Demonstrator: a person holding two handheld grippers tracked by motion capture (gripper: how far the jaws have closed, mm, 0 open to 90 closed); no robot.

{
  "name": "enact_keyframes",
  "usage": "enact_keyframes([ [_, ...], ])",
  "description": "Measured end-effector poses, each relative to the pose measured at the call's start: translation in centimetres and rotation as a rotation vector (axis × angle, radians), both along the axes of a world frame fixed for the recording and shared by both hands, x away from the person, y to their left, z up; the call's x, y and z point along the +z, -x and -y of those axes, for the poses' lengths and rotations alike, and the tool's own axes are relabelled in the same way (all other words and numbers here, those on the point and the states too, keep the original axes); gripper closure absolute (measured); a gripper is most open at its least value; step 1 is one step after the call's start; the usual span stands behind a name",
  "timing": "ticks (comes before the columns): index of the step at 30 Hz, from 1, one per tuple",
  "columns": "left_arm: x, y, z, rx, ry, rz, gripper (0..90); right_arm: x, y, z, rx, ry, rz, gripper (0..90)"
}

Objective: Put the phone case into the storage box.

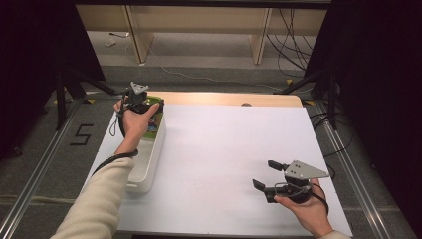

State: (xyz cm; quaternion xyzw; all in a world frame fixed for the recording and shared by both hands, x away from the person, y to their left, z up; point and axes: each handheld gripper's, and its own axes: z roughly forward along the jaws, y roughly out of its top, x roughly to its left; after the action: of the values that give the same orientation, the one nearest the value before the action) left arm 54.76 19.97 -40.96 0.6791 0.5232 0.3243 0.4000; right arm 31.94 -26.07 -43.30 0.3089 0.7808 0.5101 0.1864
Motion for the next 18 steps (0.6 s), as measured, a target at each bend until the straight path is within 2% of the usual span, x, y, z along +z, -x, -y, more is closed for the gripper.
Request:
enact_keyframes([
  [18, -0.5, 0.14, -0.2, 0.001, 0.013, -0.016, 15.3, -0.01, 0.0, -0.01, 0.0, 0.001, 0.0, 16.6],
])
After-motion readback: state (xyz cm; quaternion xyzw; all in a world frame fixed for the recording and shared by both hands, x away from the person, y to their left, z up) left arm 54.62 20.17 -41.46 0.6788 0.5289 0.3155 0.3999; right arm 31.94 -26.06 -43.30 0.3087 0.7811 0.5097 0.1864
